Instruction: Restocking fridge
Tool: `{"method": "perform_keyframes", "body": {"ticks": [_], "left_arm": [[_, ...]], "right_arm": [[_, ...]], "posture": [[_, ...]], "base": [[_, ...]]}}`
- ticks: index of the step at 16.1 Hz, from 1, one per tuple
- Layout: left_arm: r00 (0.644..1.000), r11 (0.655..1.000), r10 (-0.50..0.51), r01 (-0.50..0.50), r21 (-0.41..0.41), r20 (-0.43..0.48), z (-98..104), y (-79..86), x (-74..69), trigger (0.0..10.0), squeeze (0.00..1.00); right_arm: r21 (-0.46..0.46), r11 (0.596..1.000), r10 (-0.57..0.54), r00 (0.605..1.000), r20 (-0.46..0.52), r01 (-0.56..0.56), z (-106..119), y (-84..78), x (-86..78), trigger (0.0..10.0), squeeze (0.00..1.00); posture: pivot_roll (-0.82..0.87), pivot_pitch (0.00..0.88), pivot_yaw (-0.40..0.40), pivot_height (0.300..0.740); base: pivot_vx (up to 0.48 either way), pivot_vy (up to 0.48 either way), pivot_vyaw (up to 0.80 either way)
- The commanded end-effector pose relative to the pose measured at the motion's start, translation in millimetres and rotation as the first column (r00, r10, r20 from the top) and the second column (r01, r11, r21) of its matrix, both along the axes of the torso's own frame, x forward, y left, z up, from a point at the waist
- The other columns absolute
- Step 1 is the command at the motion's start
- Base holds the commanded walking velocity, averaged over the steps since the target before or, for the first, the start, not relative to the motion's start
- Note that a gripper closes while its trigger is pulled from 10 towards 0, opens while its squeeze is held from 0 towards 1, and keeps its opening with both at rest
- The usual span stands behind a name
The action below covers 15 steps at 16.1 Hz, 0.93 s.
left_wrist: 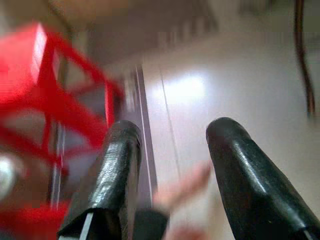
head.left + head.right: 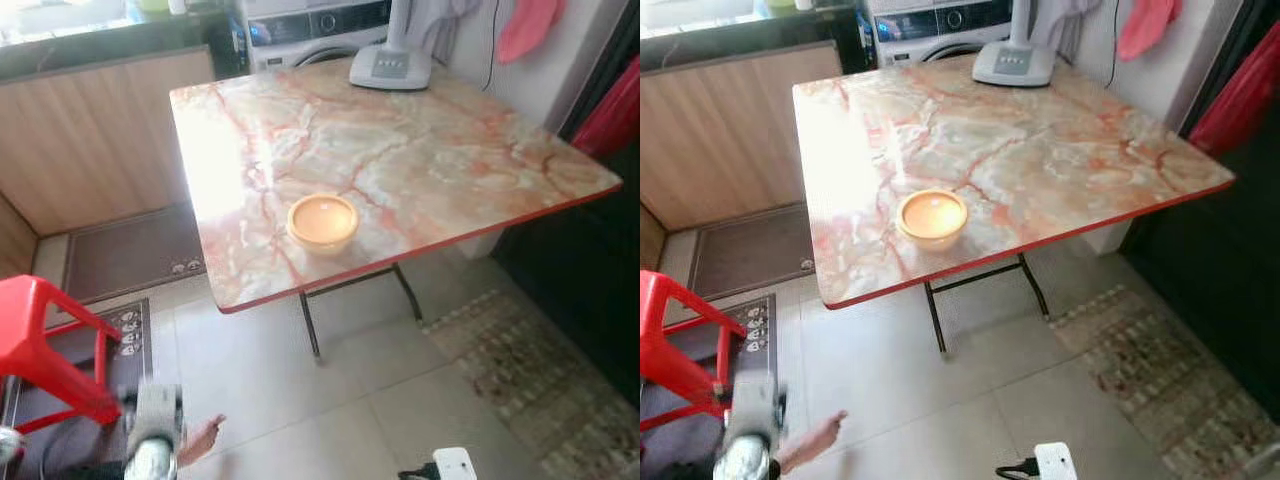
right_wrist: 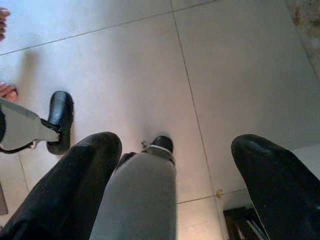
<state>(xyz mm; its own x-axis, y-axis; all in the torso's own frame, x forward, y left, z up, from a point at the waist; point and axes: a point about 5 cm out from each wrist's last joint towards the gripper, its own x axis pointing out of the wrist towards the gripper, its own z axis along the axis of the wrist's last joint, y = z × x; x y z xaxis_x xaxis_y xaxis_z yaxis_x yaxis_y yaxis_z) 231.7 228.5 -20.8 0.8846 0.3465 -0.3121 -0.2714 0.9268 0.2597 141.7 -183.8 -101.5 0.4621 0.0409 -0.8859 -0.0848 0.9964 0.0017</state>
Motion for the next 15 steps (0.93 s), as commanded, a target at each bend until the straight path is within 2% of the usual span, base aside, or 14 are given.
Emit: {"method": "perform_keyframes", "body": {"ticks": [1, 3, 5, 6, 8, 10, 11, 13, 14, 15], "left_arm": [[0.998, 0.999, -0.007, 0.004, 0.04, 0.061, 6.5, 0.1, -2.5, 10.0, 0.0], [0.976, 0.997, 0.014, -0.029, 0.065, 0.219, 30.0, 0.3, 1.3, 10.0, 0.0], [0.905, 0.992, -0.047, -0.007, 0.125, 0.423, 73.5, -7.5, 6.4, 10.0, 0.0], [0.894, 0.992, -0.06, 0.003, 0.129, 0.444, 79.8, -9.5, 7.8, 10.0, 0.0], [0.829, 0.985, -0.133, 0.05, 0.164, 0.543, 113.6, -19.3, 21.3, 10.0, 0.0], [0.781, 0.98, -0.178, 0.087, 0.177, 0.598, 141.1, -29.2, 36.6, 10.0, 0.0], [0.764, 0.973, -0.222, 0.136, 0.184, 0.606, 153.2, -39.1, 45.9, 10.0, 0.0], [0.742, 0.947, -0.318, 0.218, 0.236, 0.59, 162.7, -53.1, 51.2, 10.0, 0.0], [0.741, 0.958, -0.288, 0.226, 0.179, 0.607, 166.5, -56.3, 51.8, 10.0, 0.0], [0.744, 0.958, -0.285, 0.233, 0.165, 0.605, 167.7, -57.7, 52.3, 10.0, 0.0]], "right_arm": [[0.011, 1.0, 0.002, 1.0, -0.013, -0.002, -1.5, 2.8, -3.1, 10.0, 0.0], [0.012, 1.0, 0.005, 1.0, -0.015, -0.005, -1.6, 3.3, -3.5, 10.0, 0.0], [0.013, 1.0, 0.008, 1.0, -0.016, -0.008, -1.6, 3.0, -3.6, 10.0, 0.0], [0.012, 1.0, 0.008, 1.0, -0.016, -0.008, -1.6, 2.9, -3.6, 10.0, 0.0], [0.01, 1.0, 0.01, 1.0, -0.016, -0.01, -1.5, 2.5, -3.4, 10.0, 0.0], [0.01, 1.0, 0.014, 1.0, -0.016, -0.014, -1.5, 2.7, -3.1, 10.0, 0.0], [0.01, 1.0, 0.015, 1.0, -0.016, -0.015, -1.4, 2.7, -3.0, 10.0, 0.0], [0.003, 1.0, -0.008, 1.0, -0.008, 0.008, -0.8, 0.9, -1.6, 10.0, 0.0], [0.001, 1.0, -0.014, 1.0, -0.002, 0.014, -0.3, -0.8, -0.8, 10.0, 0.0], [0.0, 1.0, -0.02, 1.0, -0.002, 0.02, -0.2, -1.4, -0.6, 10.0, 0.0]], "posture": [[0.04, 0.042, 0.034, 0.74], [0.04, 0.037, 0.035, 0.74], [0.04, 0.026, 0.034, 0.74], [0.04, 0.025, 0.034, 0.74], [0.05, 0.016, 0.03, 0.74], [0.05, 0.009, 0.029, 0.74], [0.05, 0.009, 0.029, 0.74], [0.04, 0.016, 0.031, 0.74], [0.04, 0.026, 0.031, 0.74], [0.04, 0.026, 0.031, 0.74]], "base": [[0.0, 0.0, 0.0], [0.0, 0.0, 0.0], [0.0, 0.0, 0.0], [0.0, 0.0, 0.0], [0.0, 0.0, 0.0], [0.0, 0.0, 0.0], [0.0, 0.0, 0.0], [0.0, 0.0, 0.0], [0.0, 0.0, 0.0], [0.0, 0.0, 0.0]]}}
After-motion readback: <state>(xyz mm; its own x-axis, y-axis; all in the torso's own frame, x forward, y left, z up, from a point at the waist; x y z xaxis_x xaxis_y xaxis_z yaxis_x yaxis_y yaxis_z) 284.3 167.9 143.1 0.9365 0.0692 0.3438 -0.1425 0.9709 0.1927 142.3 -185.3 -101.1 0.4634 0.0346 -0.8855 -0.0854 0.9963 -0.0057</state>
